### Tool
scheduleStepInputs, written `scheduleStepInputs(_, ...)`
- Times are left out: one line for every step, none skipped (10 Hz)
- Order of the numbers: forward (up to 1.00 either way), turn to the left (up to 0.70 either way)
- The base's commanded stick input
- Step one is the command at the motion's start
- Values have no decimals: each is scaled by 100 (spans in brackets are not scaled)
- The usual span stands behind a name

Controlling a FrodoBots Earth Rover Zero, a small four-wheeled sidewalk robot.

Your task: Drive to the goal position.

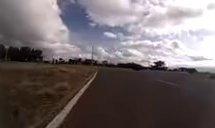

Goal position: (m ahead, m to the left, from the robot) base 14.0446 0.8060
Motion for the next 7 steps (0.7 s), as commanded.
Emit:
scheduleStepInputs(74,0)
scheduleStepInputs(73,0)
scheduleStepInputs(73,0)
scheduleStepInputs(73,0)
scheduleStepInputs(76,0)
scheduleStepInputs(74,0)
scheduleStepInputs(73,0)
